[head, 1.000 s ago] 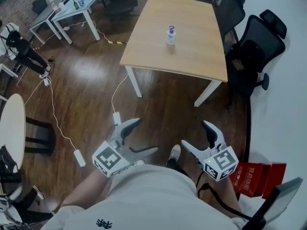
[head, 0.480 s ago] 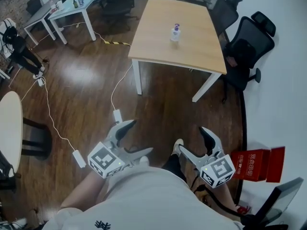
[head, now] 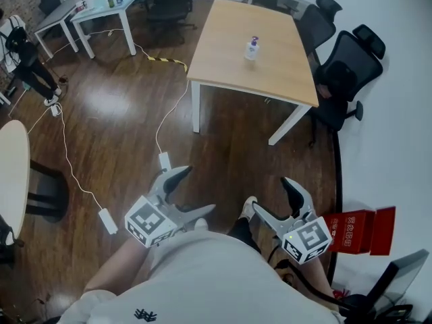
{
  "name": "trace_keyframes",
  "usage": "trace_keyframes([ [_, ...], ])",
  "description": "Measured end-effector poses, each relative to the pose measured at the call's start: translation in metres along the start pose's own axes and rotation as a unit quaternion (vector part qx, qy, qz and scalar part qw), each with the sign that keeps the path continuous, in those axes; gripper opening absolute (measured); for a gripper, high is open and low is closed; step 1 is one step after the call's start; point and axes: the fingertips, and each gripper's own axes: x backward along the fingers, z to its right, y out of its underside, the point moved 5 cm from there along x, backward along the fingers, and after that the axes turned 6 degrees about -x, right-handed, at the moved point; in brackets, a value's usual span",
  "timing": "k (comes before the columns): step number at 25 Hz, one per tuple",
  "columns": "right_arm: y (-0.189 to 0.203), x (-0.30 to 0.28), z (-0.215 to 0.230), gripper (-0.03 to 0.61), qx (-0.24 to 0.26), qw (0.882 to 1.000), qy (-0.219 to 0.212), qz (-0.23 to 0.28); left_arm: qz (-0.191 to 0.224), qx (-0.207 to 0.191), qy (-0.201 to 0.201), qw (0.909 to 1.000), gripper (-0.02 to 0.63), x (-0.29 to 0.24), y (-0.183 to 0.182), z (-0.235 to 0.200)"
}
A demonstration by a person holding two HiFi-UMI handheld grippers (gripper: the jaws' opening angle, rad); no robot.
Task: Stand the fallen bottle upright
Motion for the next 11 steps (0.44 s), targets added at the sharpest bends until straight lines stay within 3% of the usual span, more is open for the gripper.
trace_keyframes([
  [11,-0.005,-0.012,-0.019,0.394,0.011,1.0,-0.005,-0.013,0.012,0.008,-0.018,0.9997,0.434,0.021,0.008,-0.01],
])
